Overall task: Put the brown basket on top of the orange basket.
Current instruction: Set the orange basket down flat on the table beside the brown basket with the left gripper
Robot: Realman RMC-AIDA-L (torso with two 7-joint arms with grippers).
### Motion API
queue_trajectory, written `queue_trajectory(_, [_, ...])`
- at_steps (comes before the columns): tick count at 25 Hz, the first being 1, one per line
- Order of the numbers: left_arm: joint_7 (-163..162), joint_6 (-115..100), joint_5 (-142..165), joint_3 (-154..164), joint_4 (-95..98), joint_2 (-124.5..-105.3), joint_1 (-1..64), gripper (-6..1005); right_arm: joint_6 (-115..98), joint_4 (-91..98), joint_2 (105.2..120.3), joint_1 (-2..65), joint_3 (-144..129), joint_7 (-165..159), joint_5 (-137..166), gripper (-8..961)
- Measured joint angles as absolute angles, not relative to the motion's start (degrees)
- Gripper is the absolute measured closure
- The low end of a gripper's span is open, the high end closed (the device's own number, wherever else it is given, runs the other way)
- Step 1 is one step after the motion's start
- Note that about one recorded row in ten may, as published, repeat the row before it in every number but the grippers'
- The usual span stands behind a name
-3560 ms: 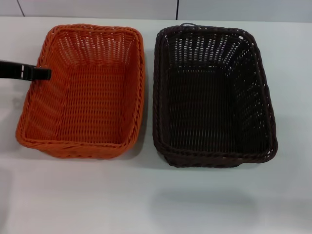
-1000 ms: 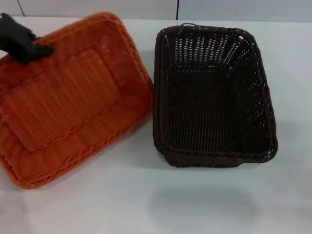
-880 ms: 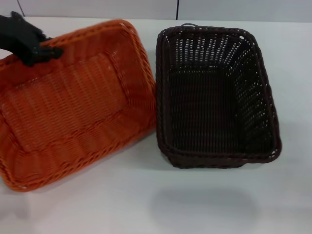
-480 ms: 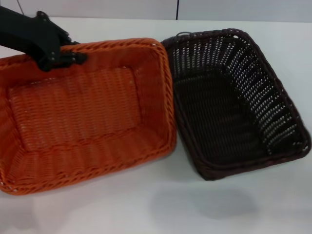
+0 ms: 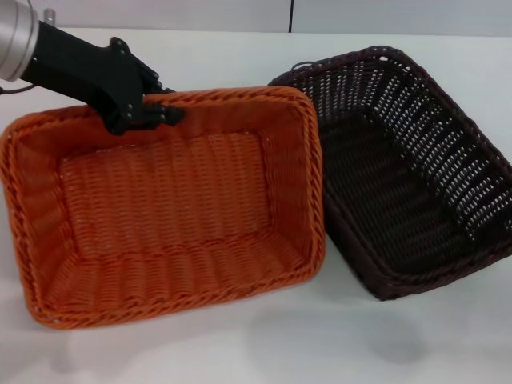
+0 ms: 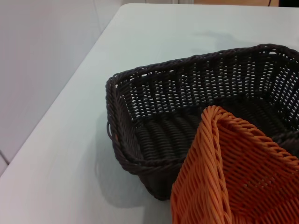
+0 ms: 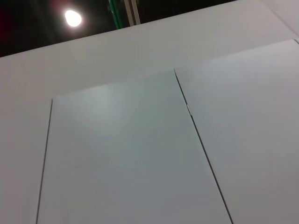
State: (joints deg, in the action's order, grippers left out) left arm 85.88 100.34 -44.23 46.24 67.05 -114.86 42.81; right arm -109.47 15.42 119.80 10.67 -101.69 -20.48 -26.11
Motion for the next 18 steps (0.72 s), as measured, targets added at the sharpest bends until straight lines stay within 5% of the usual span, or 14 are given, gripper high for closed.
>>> queue_trajectory(12, [86.6, 94.2, -42.2, 46.4, 62.6, -115.93, 43.6, 804, -110.0, 15.1, 119.7, 10.6, -101.7, -20.5, -25.7, 135])
queue_trajectory(18, [86.6, 93.5, -42.5, 47.0, 65.2, -116.29, 43.9, 651, -110.0, 14.6, 119.62, 10.3, -101.7, -20.1, -25.7, 134])
